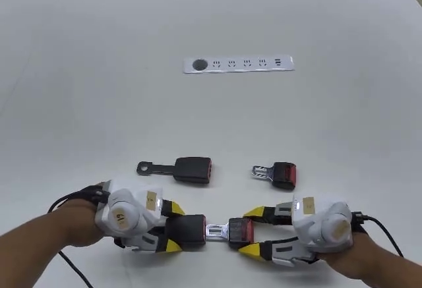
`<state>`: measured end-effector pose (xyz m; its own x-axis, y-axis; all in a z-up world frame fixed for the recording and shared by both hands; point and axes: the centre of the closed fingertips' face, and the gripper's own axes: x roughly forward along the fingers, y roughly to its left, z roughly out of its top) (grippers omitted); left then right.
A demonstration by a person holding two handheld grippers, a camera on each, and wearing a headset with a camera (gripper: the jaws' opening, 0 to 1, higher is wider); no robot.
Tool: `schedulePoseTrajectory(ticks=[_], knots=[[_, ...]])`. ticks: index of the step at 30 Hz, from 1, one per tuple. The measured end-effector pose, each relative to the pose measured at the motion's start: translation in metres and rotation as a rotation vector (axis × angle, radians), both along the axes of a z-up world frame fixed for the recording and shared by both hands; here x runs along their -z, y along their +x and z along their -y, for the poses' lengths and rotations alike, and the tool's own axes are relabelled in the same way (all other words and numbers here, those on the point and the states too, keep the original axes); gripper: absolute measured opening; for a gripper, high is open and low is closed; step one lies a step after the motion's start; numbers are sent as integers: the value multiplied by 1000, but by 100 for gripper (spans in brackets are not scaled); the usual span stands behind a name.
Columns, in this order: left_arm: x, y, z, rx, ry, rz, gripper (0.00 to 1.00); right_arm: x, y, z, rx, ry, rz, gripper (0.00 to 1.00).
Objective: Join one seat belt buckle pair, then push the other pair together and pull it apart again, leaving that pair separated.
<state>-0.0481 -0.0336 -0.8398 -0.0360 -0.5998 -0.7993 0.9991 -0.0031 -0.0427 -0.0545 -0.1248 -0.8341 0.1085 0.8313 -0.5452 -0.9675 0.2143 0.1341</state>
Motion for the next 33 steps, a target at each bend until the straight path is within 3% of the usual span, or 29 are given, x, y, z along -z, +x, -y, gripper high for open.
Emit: schedulePoseTrajectory(ticks=[7,8,20,33], knots=[[1,0,-1,16,6,5,34,0,2,-13,-14,-10,6,34],[1,-1,-1,18,9,4,34,1,3,-17,-28,-24,26,34],[2,-1,-1,61,33,16,34,2,0,-20,-35,-55,13,34],[1,-2,-2,56,45,15,34,3,2,-24,6,-69,0,34]])
